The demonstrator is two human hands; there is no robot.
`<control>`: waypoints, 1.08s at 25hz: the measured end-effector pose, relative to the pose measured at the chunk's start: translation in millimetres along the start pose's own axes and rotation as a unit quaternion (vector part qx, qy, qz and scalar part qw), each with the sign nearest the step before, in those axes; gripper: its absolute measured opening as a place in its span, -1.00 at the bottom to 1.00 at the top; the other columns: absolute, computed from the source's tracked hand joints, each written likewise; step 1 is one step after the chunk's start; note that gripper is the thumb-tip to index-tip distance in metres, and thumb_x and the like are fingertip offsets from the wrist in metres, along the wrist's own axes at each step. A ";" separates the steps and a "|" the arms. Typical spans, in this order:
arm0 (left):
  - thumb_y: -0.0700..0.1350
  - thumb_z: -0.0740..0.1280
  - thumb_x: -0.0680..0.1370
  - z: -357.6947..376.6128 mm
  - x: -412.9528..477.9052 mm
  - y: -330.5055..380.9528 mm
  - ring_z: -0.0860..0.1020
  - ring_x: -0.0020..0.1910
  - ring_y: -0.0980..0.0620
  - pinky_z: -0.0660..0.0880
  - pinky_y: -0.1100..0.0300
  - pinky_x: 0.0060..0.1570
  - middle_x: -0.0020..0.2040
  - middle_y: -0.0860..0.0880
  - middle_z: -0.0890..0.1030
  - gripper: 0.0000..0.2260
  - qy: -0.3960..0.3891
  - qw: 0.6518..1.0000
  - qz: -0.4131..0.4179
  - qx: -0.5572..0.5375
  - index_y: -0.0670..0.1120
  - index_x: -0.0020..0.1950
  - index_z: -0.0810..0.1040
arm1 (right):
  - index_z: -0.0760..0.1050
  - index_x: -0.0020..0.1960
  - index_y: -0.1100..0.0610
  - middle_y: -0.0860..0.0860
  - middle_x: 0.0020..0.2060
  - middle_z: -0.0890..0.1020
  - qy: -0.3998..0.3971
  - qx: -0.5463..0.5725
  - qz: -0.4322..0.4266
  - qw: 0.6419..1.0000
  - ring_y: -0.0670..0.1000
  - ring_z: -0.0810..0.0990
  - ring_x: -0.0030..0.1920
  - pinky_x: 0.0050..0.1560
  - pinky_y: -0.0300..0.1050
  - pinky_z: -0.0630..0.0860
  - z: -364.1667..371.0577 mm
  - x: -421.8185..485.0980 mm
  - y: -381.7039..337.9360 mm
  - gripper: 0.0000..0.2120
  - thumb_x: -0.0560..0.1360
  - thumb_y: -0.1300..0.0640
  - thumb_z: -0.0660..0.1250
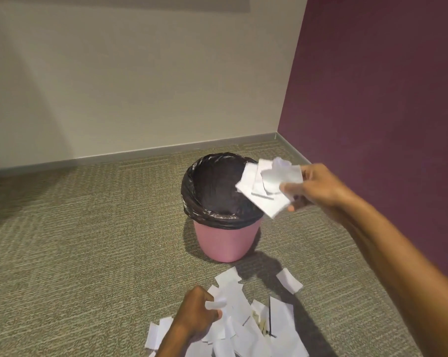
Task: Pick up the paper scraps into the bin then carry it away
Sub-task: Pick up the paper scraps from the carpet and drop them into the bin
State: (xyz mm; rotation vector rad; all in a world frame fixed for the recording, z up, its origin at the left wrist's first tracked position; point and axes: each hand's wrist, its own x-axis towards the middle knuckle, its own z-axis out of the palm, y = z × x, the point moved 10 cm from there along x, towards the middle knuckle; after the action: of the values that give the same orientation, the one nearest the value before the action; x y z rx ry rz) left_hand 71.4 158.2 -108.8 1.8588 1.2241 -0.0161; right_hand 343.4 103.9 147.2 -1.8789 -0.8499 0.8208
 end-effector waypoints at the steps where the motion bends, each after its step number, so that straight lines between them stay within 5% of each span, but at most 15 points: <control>1: -0.08 0.47 0.44 3.3 -2.1 0.6 0.43 -0.01 0.09 0.31 0.44 -0.28 0.03 0.03 0.38 -0.72 0.004 1.000 0.003 -0.006 -0.01 -0.07 0.36 | 0.49 0.22 0.35 0.17 0.03 0.65 0.030 0.007 -0.006 1.000 0.14 0.69 -0.21 -0.35 -0.11 0.64 1.3 15.9 -9.4 -0.66 0.46 0.38 0.39; 8: -0.07 0.45 0.44 -15.3 -15.1 18.6 0.50 -0.18 0.12 0.38 0.40 -0.45 0.08 -0.05 0.48 -0.76 -0.004 0.999 0.022 -0.023 -0.06 -0.02 0.44 | 0.54 -0.04 0.35 0.28 -0.14 0.67 0.031 -0.012 0.023 0.999 0.15 0.71 -0.21 -0.29 -0.08 0.68 52.7 63.1 7.9 -0.83 0.45 0.29 0.46; 13: -0.19 0.45 0.45 -105.0 -28.9 101.8 0.53 -0.45 0.16 0.42 0.23 -0.46 -0.30 -0.06 0.65 -0.88 0.040 0.991 0.125 -0.018 -0.23 -0.24 0.64 | 0.58 -0.08 0.33 0.27 -0.21 0.69 0.061 0.022 -0.008 0.998 0.12 0.68 -0.33 -0.29 -0.02 0.65 41.0 31.0 19.4 -0.94 0.51 0.32 0.36; 21: -0.22 0.48 0.43 -218.2 -10.4 210.3 0.60 -0.29 -0.09 0.57 0.05 -0.29 -0.18 -0.14 0.66 -0.89 0.135 0.976 0.155 -0.072 -0.22 -0.08 0.64 | 0.54 -0.08 0.32 0.14 -0.38 0.65 -0.022 0.062 0.081 0.995 0.06 0.57 -0.46 -0.48 -0.14 0.49 78.7 -42.6 122.6 -0.92 0.52 0.36 0.27; 24: -0.26 0.47 0.44 -229.3 26.5 222.6 0.60 -0.23 -0.07 0.56 0.12 -0.27 -0.05 -0.19 0.64 -0.77 0.168 0.966 0.142 -0.133 -0.29 0.06 0.58 | 0.53 -0.05 0.34 0.17 -0.36 0.65 -0.073 0.055 0.107 0.990 0.08 0.56 -0.47 -0.47 -0.14 0.46 102.4 -56.1 150.1 -0.91 0.51 0.36 0.26; 27: -0.26 0.48 0.43 -213.1 71.2 219.6 0.62 -0.03 -0.17 0.59 -0.01 -0.08 0.10 -0.21 0.63 -0.64 0.162 0.962 0.099 -0.196 -0.30 0.19 0.54 | 0.55 -0.04 0.30 0.17 -0.32 0.66 -0.101 0.048 0.120 0.986 0.08 0.57 -0.43 -0.45 -0.13 0.49 112.6 -62.4 163.4 -0.90 0.52 0.34 0.25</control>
State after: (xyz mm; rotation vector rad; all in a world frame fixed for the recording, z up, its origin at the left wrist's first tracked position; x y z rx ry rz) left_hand 180.6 326.0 133.3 1.6591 1.1488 0.6183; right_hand 255.3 43.2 -31.2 -1.8577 -0.6979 1.1966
